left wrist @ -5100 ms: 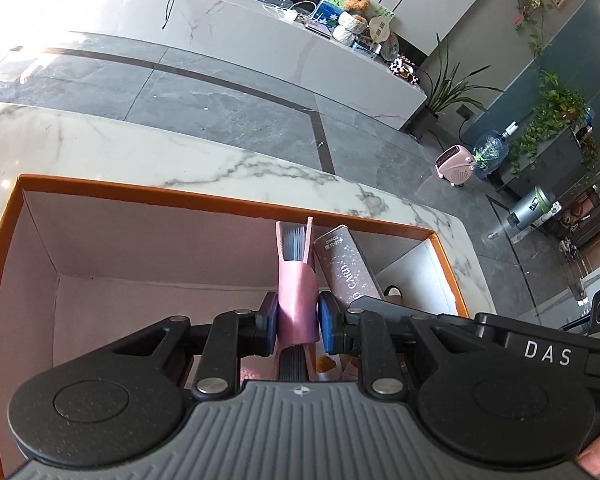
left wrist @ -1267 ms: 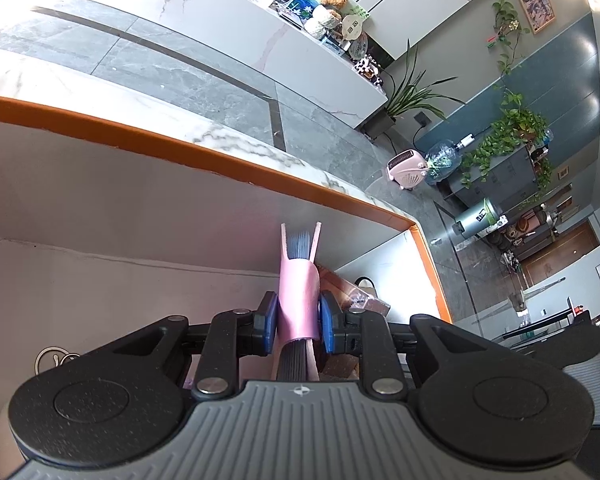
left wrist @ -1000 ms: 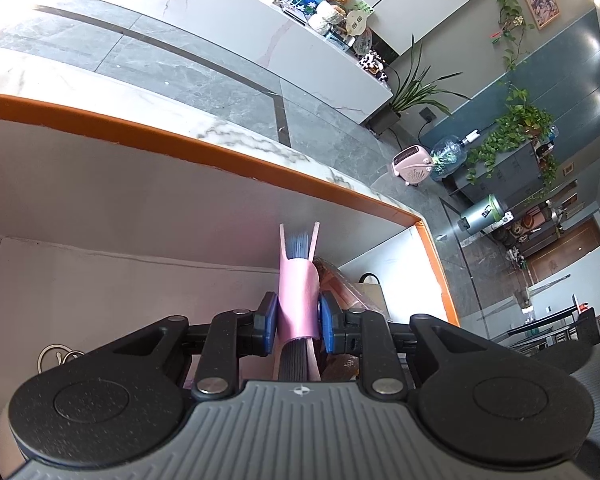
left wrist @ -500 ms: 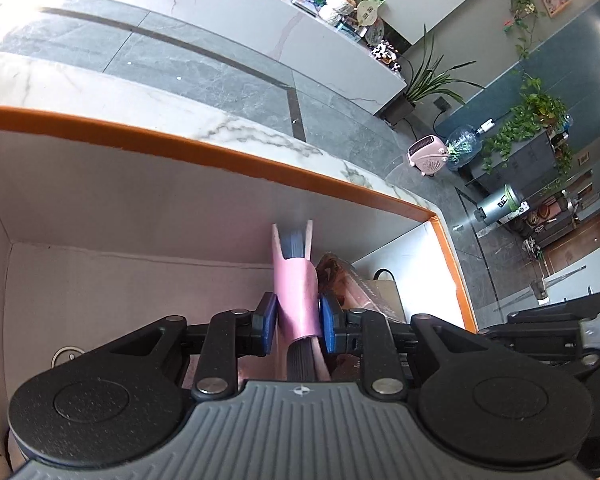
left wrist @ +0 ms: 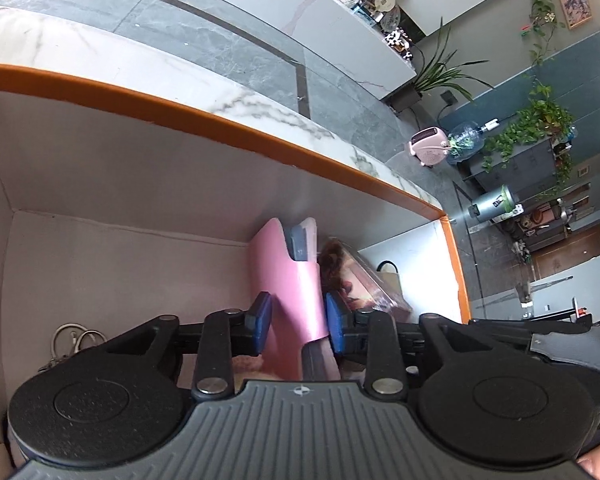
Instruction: Organize objects
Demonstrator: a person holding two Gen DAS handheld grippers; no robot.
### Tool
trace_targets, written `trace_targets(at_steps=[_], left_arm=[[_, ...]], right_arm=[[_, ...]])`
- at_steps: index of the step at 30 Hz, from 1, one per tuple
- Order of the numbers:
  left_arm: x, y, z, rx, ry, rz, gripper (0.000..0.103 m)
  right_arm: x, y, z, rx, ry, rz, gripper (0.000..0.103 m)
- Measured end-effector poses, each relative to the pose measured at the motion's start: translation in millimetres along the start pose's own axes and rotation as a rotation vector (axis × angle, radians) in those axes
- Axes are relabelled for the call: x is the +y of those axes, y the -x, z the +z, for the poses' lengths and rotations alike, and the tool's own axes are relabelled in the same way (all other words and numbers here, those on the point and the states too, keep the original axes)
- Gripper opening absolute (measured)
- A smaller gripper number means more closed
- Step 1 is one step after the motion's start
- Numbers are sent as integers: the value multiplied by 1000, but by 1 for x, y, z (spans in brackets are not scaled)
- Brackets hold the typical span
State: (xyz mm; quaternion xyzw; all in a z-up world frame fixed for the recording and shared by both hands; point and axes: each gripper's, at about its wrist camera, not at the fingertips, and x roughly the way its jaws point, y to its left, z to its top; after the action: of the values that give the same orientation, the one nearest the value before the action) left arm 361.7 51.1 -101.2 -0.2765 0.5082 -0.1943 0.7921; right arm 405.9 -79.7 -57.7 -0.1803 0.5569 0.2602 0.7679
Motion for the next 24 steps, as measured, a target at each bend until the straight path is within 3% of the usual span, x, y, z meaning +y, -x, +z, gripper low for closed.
trace_targets(at_steps=[5, 9, 12, 14, 21, 24], left_arm=[[4, -1, 0, -11, 4, -16, 29], [6, -1, 1, -6, 14, -23, 29], [3, 0, 1, -8, -5, -7, 28], [2, 1, 0, -10, -15, 1, 28], [4, 9, 7, 11, -39, 16, 27], [5, 10, 7, 18, -52, 26, 27]], right_arm=[[3, 9, -3, 7, 7, 97, 28], [5, 10, -7, -4, 28, 101, 28], [2, 1, -9, 37, 10, 98, 26], [-6, -7, -10, 61, -56, 125, 25], [-43, -7, -14, 70, -374, 343, 26], [-50, -11, -21, 74, -436, 408, 26]])
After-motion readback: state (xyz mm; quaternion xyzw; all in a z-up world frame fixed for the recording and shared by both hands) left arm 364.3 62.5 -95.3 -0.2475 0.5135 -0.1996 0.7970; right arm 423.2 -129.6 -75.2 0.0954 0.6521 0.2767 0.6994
